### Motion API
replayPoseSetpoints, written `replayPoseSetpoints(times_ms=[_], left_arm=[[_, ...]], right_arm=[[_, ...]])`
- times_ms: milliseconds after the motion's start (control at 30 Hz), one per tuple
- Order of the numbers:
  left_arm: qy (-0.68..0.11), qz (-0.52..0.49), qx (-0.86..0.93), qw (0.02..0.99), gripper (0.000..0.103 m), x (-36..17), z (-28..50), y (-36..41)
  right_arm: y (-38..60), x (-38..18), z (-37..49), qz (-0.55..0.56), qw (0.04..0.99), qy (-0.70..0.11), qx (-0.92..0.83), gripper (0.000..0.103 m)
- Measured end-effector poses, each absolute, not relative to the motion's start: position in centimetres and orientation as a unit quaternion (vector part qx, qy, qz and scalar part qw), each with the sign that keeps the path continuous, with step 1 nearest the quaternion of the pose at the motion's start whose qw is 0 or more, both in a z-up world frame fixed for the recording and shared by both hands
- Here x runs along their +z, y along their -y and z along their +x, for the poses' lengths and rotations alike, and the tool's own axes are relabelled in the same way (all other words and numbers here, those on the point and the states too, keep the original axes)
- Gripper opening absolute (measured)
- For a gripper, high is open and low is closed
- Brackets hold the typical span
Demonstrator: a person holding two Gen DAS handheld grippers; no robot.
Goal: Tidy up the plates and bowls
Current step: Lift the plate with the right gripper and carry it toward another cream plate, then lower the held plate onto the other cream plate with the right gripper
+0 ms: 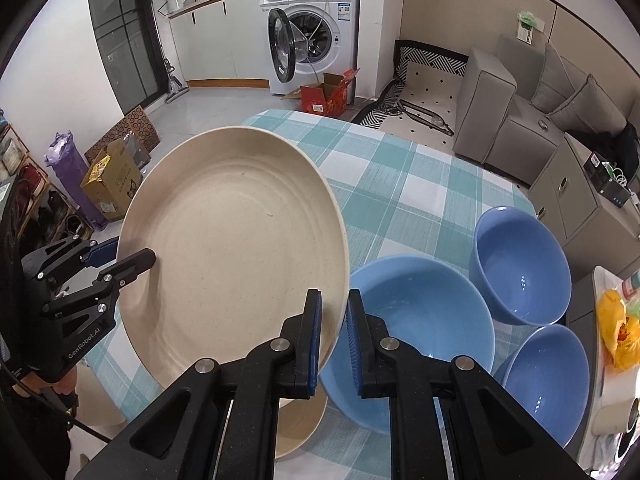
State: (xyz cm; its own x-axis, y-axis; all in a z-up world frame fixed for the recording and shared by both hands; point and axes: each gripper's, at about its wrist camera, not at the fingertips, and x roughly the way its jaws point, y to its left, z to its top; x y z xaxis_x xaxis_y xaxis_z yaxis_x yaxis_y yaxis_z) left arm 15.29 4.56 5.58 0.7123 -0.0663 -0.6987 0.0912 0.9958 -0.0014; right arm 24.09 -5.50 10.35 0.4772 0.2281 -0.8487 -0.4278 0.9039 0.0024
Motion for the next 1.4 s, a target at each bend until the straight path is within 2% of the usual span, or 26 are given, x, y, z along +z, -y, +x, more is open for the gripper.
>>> replayPoseSetpoints(times_ms=[567, 1400], left_arm=[[-0.382, 0.021, -0.043, 0.923, 0.023, 3.7, 10.8, -4.4], [-0.414, 0.035, -0.050, 0.908, 0.023, 0.2, 10.8, -4.3]], right_arm=[[6.0, 7.4, 17.5, -0.102, 0.850, -0.471, 0.212, 0.013], [5.5, 1.2, 16.8, -0.104, 0.831, -0.504, 0.209, 0.013]])
